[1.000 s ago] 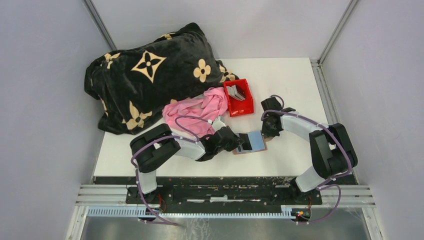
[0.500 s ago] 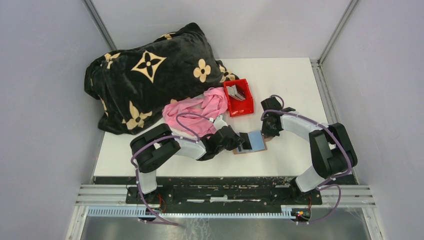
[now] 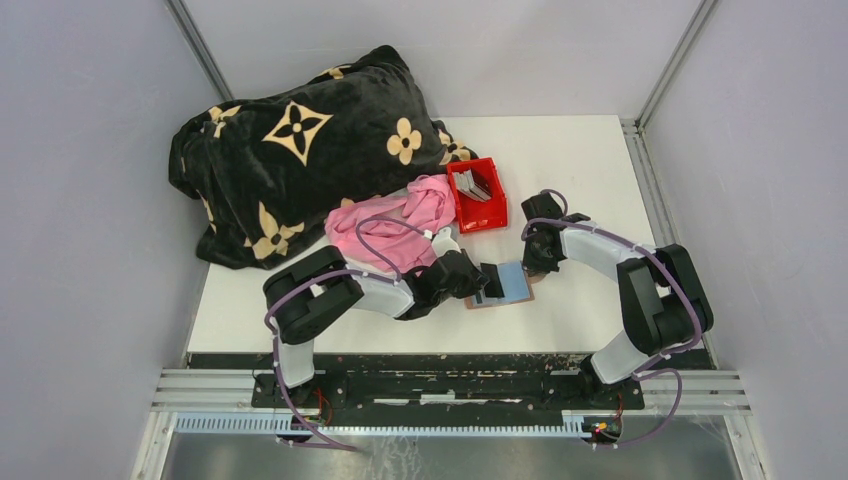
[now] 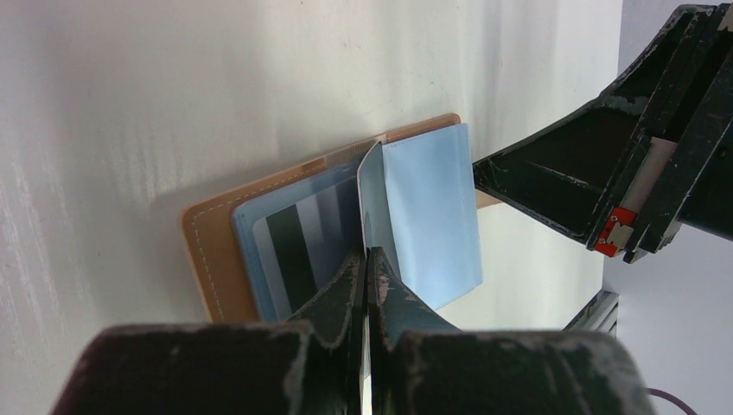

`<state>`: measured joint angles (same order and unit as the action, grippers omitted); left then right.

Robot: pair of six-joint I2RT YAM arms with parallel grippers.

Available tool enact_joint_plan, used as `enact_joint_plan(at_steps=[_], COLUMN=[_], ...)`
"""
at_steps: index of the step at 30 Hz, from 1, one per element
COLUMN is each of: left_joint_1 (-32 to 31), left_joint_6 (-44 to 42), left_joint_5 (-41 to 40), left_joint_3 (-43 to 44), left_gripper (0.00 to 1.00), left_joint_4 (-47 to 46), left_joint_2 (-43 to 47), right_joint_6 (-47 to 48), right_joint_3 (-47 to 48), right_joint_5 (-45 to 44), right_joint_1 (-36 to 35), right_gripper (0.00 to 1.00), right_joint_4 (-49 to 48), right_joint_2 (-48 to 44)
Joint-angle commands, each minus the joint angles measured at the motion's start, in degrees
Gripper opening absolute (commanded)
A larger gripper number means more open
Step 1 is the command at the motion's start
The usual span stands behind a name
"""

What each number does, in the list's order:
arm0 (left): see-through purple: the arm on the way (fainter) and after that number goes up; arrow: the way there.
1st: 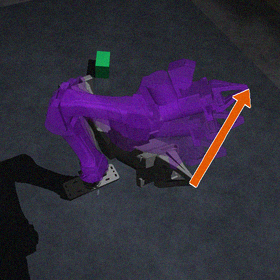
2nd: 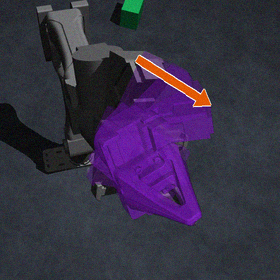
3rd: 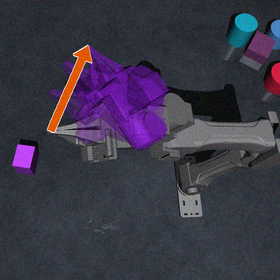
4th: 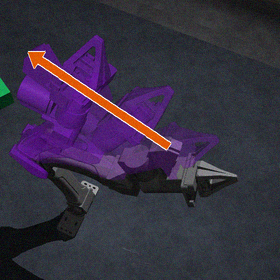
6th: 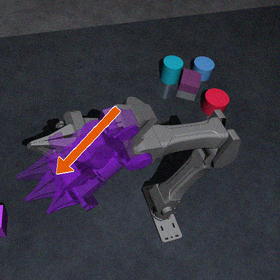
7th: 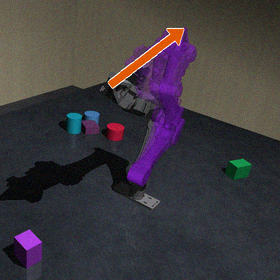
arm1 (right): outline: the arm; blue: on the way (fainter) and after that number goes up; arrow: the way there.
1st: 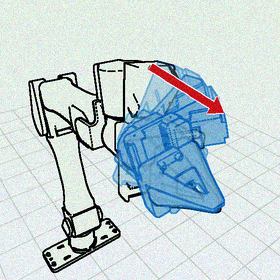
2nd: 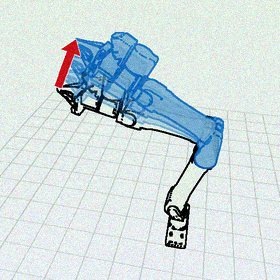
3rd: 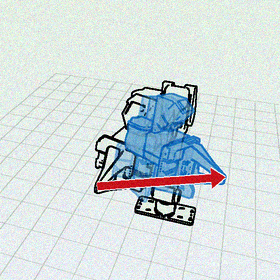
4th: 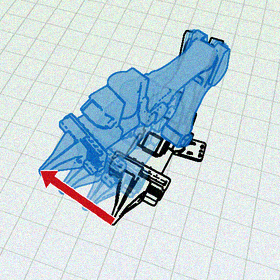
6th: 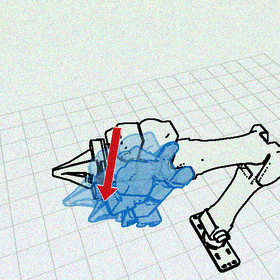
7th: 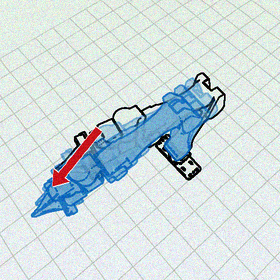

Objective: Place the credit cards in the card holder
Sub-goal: Insert the credit card into the card holder.

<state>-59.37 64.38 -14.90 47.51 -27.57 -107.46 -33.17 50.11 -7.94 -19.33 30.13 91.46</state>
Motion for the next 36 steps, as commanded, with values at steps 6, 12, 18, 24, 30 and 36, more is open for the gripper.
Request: enact_joint_plan(at_steps=[6,12,18,24,30,36], left_joint_1=[-0.40,-0.86,-2.80,-3.55,-1.76,1.32], left_joint_6=[-4.79,-2.29,1.53,2.22,0.39,-0.42], left_joint_5=[1.64,2.54,2.74,1.52,3.84,6.69], left_joint_3=[-1.31,-3.22,-4.44,-4.10,-4.37,-7.34], left_gripper=[0.03,0.03,0.03,0.03,0.03,0.03], left_joint_4=[2.43,1.16,1.34,2.51,-0.79,-5.71], left_joint_2=[-2.39,-2.16,-2.26,-3.29,-4.56,-4.44], right_joint_6=[-0.67,-0.65,-0.73,-0.76,-0.32,-0.10], right_joint_3=[-1.55,-1.58,-1.33,-0.86,-0.28,-0.26], right_joint_5=[0.39,0.47,0.56,0.74,0.75,0.65], right_joint_1=[-0.09,-0.09,-0.18,-0.44,-0.70,-0.71], right_gripper=[0.01,0.01,0.01,0.01,0.01,0.01], right_joint_4=[-1.70,-1.31,-1.05,-0.56,0.20,0.14], right_joint_2=[3.55,3.62,3.77,4.02,4.43,4.58])
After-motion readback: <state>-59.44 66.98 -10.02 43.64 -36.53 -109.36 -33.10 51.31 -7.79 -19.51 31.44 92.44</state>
